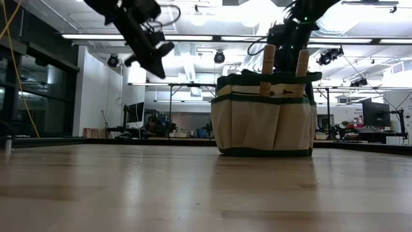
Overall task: Pick & Place Garden tools in Gardening bag
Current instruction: Put the shear scissor into the gardening bag
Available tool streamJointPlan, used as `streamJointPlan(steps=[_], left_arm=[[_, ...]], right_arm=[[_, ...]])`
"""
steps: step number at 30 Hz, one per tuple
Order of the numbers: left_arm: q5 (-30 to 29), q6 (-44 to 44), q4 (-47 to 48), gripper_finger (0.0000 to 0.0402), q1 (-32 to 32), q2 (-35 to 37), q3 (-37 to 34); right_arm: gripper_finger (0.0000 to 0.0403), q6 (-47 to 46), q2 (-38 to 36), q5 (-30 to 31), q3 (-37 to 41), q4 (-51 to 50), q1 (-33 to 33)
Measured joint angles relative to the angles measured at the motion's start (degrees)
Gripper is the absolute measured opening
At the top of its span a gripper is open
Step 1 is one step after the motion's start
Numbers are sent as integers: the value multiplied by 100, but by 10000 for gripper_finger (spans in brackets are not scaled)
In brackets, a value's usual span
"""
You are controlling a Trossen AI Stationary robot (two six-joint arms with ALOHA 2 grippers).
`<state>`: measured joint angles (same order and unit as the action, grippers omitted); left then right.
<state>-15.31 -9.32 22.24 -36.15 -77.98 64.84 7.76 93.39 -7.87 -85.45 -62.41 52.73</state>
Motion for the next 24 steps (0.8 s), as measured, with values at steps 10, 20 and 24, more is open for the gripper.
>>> streamJointPlan(steps=[10,20,24], left_arm=[[1224,47,-809,0,-796,-1050,0],[1735,406,-1335,0,-1355,-1401,0],[1737,614,-1397,0,-1519,-1401,0]], right_arm=[[176,-1511,367,-373,0,-575,-33],[176,-2947,566,-427,0,-956,-417],[176,-3476,561,-359,155,-807,-664]])
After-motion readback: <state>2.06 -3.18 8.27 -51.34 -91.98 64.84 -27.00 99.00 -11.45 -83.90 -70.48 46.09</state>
